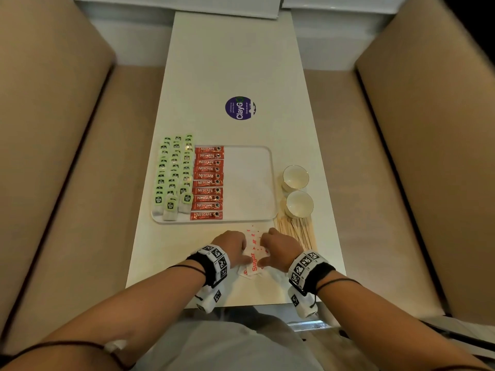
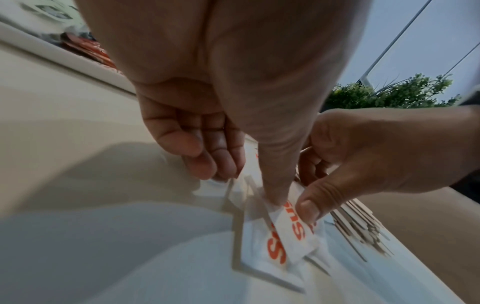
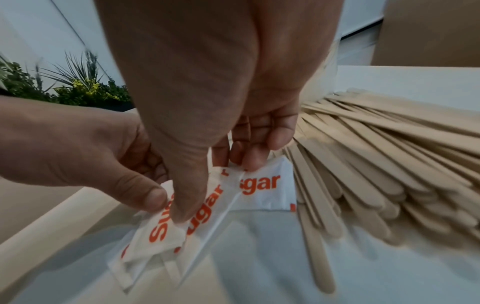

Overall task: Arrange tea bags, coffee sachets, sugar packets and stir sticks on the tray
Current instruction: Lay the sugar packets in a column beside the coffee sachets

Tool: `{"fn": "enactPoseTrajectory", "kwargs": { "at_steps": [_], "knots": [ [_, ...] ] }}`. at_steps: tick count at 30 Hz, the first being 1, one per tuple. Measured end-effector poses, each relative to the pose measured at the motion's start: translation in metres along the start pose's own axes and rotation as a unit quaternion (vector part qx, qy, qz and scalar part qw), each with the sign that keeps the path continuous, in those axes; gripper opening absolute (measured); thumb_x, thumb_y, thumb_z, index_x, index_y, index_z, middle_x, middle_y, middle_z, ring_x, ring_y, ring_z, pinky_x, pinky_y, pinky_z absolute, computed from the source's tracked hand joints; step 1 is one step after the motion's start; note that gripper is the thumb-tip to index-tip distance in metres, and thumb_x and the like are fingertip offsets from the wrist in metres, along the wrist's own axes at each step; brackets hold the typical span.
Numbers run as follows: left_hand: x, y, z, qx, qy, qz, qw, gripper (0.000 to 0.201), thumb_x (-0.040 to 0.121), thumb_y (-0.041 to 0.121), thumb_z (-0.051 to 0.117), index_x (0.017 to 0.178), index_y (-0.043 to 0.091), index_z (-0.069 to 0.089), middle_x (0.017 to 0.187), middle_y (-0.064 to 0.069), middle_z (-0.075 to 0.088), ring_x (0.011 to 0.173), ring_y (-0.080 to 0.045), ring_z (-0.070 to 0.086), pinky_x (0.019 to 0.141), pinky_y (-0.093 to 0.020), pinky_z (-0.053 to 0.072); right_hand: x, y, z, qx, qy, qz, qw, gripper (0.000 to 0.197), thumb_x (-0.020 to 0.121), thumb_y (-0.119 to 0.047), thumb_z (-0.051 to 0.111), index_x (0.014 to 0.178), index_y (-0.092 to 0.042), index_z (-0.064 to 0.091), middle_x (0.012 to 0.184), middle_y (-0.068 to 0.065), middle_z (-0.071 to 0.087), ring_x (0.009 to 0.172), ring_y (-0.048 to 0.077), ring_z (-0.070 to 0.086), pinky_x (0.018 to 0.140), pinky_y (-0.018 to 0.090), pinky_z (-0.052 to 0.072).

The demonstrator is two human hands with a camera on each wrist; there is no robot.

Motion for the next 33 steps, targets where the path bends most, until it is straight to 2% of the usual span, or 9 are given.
{"fn": "enactPoseTrajectory", "kwargs": {
  "at_steps": [4,7,10,12,16,21,24,27,33],
  "knots": [
    [0.001,-0.003,0.001,-0.031,-0.005,-0.017,0.999,0.025,0.079,0.037,0.082,0.087,0.02,0.065,0.091,0.002,0.067,0.085,-0.019,0.065,0.08,-0.032,0.055,0.001,0.0,-0.001,0.018,0.008,0.0,1.0,0.048,0.081,-0.045,0.079,0.115,-0.019,0.057,0.105,-0.005,0.048,0.084,0.019,0.057,0.071,0.03,0.048],
    [0.002,-0.007,0.002,-0.058,-0.006,-0.031,0.998,0.021,0.08,0.032,0.081,0.082,0.018,0.065,0.087,0.002,0.067,0.081,-0.019,0.064,0.079,-0.033,0.055,0.001,0.0,-0.001,0.026,0.016,0.0,1.0,0.045,0.084,-0.043,0.077,0.116,-0.019,0.057,0.101,-0.007,0.045,0.08,0.017,0.054,0.069,0.028,0.044],
    [0.001,-0.007,0.004,-0.059,-0.022,-0.027,0.998,0.021,0.082,0.032,0.08,0.079,0.016,0.066,0.081,-0.002,0.064,0.073,-0.019,0.057,0.079,-0.035,0.054,0.001,0.001,-0.001,0.028,0.021,-0.004,0.999,0.043,0.087,-0.041,0.075,0.12,-0.019,0.059,0.101,-0.007,0.046,0.08,0.016,0.053,0.069,0.027,0.042],
    [0.001,-0.008,0.0,-0.072,-0.016,-0.026,0.997,0.02,0.082,0.032,0.08,0.079,0.016,0.067,0.083,-0.001,0.066,0.077,-0.019,0.06,0.078,-0.033,0.052,0.001,0.002,0.0,0.028,0.019,-0.009,0.999,0.042,0.088,-0.041,0.074,0.123,-0.021,0.061,0.103,-0.007,0.048,0.08,0.015,0.053,0.069,0.027,0.043],
    [0.0,-0.014,-0.01,-0.126,0.009,-0.019,0.992,0.022,0.08,0.026,0.08,0.072,0.025,0.059,0.076,0.008,0.06,0.071,-0.013,0.057,0.065,-0.024,0.044,0.0,0.004,0.001,0.034,0.018,-0.009,0.999,0.04,0.086,-0.039,0.076,0.119,-0.021,0.063,0.104,-0.006,0.052,0.081,0.014,0.055,0.072,0.027,0.049],
    [-0.002,-0.012,-0.016,-0.158,-0.011,0.016,0.987,0.021,0.082,0.023,0.077,0.071,0.025,0.059,0.074,0.006,0.061,0.067,-0.011,0.055,0.07,-0.027,0.048,0.001,0.004,-0.002,0.043,0.018,-0.005,0.999,0.034,0.085,-0.036,0.077,0.109,-0.02,0.06,0.101,-0.006,0.05,0.083,0.016,0.056,0.075,0.029,0.051],
    [-0.003,-0.015,-0.018,-0.192,-0.016,0.017,0.981,0.02,0.083,0.021,0.077,0.072,0.024,0.06,0.08,-0.002,0.069,0.072,-0.017,0.063,0.076,-0.036,0.055,0.001,0.002,-0.008,0.047,0.022,-0.011,0.999,0.027,0.086,-0.034,0.076,0.099,-0.024,0.055,0.098,-0.007,0.053,0.087,0.017,0.057,0.076,0.03,0.05],
    [-0.004,-0.018,-0.022,-0.215,-0.015,0.016,0.976,0.019,0.086,0.019,0.075,0.074,0.022,0.06,0.09,-0.009,0.074,0.087,-0.026,0.072,0.082,-0.042,0.058,0.001,0.002,-0.013,0.055,0.028,-0.01,0.998,0.024,0.087,-0.032,0.074,0.093,-0.025,0.051,0.098,-0.005,0.059,0.087,0.017,0.058,0.072,0.028,0.045],
    [-0.009,-0.026,-0.023,-0.321,-0.032,0.009,0.946,0.023,0.092,0.01,0.068,0.074,0.014,0.054,0.092,-0.01,0.075,0.09,-0.027,0.074,0.078,-0.043,0.062,0.002,-0.001,-0.023,0.079,0.039,-0.006,0.996,0.009,0.093,-0.025,0.065,0.095,-0.023,0.057,0.097,-0.004,0.068,0.082,0.016,0.064,0.068,0.025,0.049]
  ]
}}
Point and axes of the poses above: each hand's wrist, its own x-axis towards the middle knuckle, its own z-axis out of the palm, y = z × x, the point moved 9 cm from there along x, towards the middle knuckle
